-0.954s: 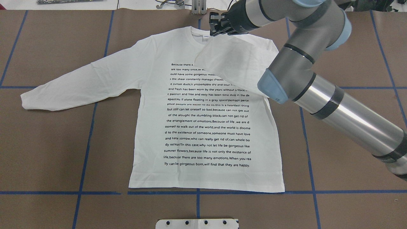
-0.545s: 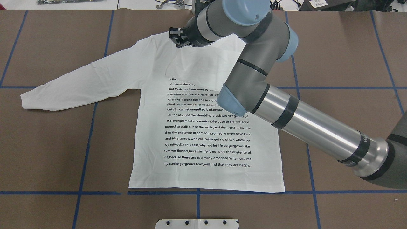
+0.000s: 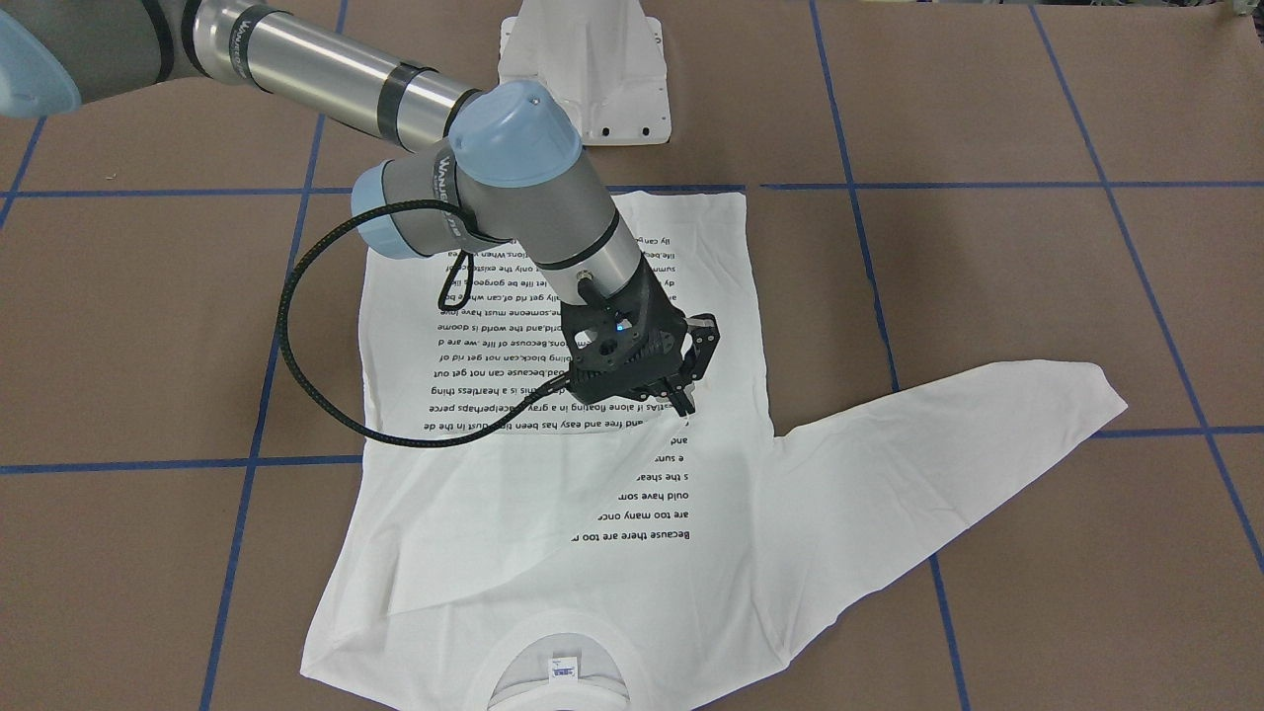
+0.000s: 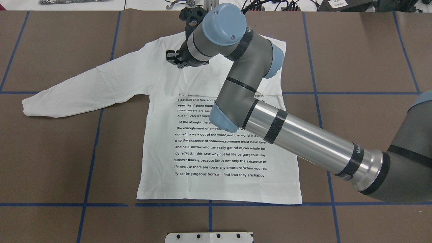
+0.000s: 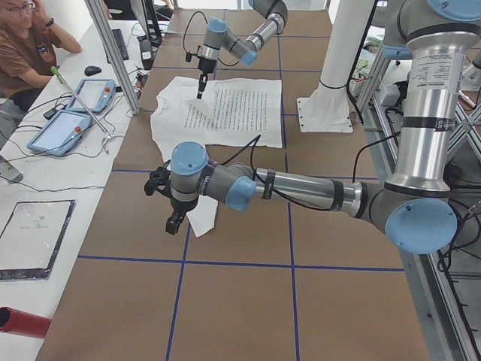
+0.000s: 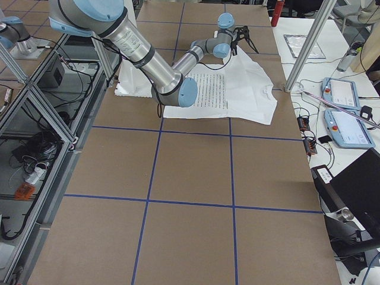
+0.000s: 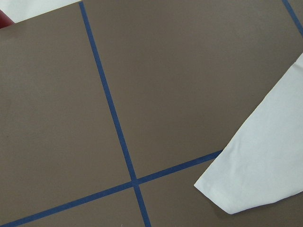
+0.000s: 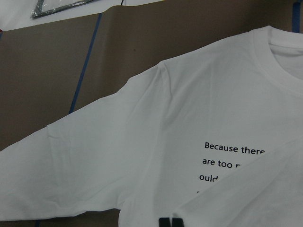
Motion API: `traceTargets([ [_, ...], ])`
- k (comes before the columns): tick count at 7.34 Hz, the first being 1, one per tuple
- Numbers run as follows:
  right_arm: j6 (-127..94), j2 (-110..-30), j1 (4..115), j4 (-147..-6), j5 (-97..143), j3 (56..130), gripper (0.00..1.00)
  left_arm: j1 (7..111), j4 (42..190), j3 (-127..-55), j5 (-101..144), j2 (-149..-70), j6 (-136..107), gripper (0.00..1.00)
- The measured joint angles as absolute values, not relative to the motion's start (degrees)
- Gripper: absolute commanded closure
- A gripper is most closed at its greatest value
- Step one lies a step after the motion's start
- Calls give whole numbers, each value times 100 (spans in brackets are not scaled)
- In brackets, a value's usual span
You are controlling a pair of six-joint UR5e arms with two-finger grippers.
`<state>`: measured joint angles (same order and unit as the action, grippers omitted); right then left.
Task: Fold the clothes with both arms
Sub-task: 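Carry the sleeve with the right gripper across the shirt toward the collar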
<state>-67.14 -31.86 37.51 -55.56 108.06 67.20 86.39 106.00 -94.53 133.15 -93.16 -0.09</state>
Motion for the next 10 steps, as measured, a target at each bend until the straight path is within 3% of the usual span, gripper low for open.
traceTargets([
  [7, -6698, -3355, 3423, -5353, 10730, 6995, 100, 8631, 10626, -9427, 13298, -9348, -191, 1],
  [10, -6635, -2860, 3388, -5347, 10587, 6141, 100, 8631, 10626, -9431, 13298, -9351, -194, 1],
])
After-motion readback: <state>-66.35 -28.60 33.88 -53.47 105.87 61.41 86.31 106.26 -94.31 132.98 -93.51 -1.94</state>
